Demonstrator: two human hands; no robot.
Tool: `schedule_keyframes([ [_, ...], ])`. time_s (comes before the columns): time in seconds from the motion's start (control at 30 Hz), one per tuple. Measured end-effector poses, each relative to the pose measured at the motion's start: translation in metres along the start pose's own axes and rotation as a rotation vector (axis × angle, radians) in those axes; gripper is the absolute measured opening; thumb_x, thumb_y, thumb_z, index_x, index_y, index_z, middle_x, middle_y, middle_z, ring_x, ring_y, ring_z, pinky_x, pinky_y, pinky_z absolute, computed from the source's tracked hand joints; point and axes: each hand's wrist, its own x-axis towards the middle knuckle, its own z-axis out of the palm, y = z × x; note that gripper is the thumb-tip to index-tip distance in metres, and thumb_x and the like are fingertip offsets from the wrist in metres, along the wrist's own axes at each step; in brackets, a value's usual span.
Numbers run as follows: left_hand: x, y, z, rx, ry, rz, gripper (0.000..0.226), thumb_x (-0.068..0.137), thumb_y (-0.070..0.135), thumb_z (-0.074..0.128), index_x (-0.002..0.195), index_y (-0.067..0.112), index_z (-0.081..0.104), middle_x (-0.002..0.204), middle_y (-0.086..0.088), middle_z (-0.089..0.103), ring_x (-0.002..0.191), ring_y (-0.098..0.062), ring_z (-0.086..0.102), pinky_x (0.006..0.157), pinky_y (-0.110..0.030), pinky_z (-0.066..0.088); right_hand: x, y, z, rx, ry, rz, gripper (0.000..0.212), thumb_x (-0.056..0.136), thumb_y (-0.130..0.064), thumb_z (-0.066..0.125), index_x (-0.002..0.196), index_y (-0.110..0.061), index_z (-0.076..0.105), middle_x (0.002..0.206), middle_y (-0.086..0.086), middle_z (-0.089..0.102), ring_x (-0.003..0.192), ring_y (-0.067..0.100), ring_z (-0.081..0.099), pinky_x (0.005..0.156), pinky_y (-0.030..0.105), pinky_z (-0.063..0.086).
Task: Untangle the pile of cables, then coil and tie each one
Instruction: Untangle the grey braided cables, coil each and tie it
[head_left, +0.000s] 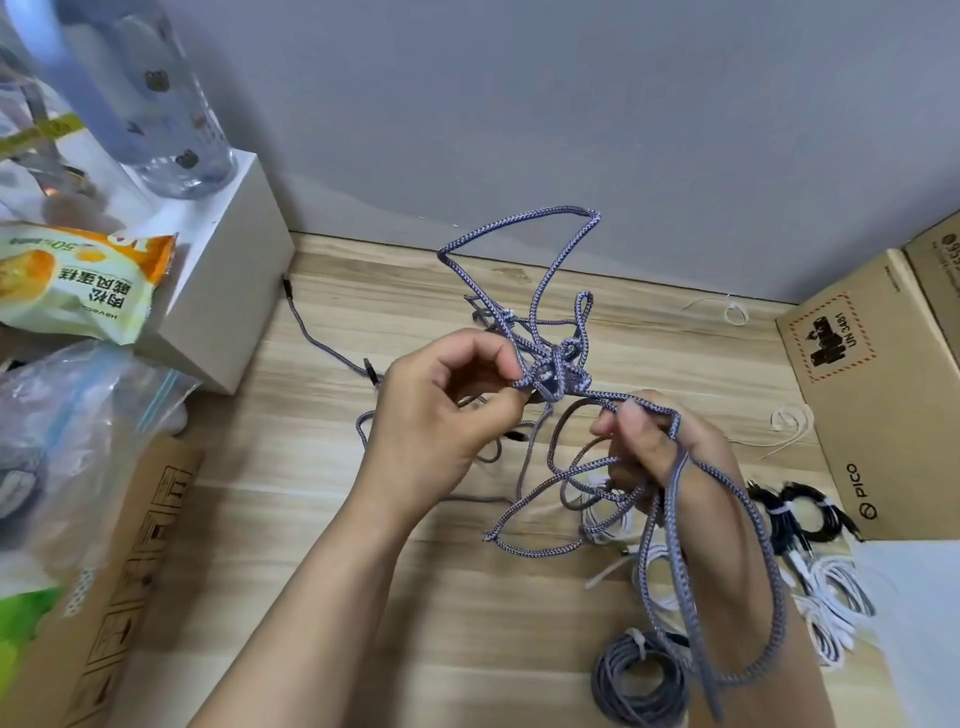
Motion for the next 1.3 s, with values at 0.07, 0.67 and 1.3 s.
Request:
schedule_keyframes([
  [0.07,-0.002,-0.003,-0.001,0.053,-0.012,0.058,0.036,0.066,-0.003,0.061,0.065,0.032,0.061,0.066,0.009,0.056,0.062,-0.008,0.051,0.057,-0.02,0.044,-0.002,-0.001,0.005,0.032,0.013,-0.015,0.055,0.054,-0.077,0.067,0.065,-0.023,0.069,0.049,-0.008,0.049,0.042,0.0,0.043,0.042,0.008,0.033],
  [0.67,-0.008,-0.013,-0.007,-0.487,-0.169,-0.165,0.006,0.062,0.021,0.065,0.063,0.019,0.059,0.073,-0.006,0.06,0.074,-0.015,0.063,0.077,-0.031,0.055,-0.009,-0.001,0.01,-0.15,0.211,-0.23,0.019,0.08,-0.042,0.054,0.076,-0.026,0.065,0.055,-0.002,0.052,0.054,0.004,0.046,0.056,0.026,0.041],
  [1.3,-0.001,-0.025,-0.01,0.371,0.032,-0.067,0.046,0.06,0.046,0.046,0.07,0.004,0.059,0.068,-0.025,0.056,0.062,-0.033,0.051,0.062,-0.039,0.046,-0.023,-0.006,0.011,-0.295,0.061,-0.608,0.013,0.083,-0.034,0.056,0.085,-0.024,0.064,0.068,-0.002,0.06,0.052,0.006,0.052,0.049,0.019,0.042],
])
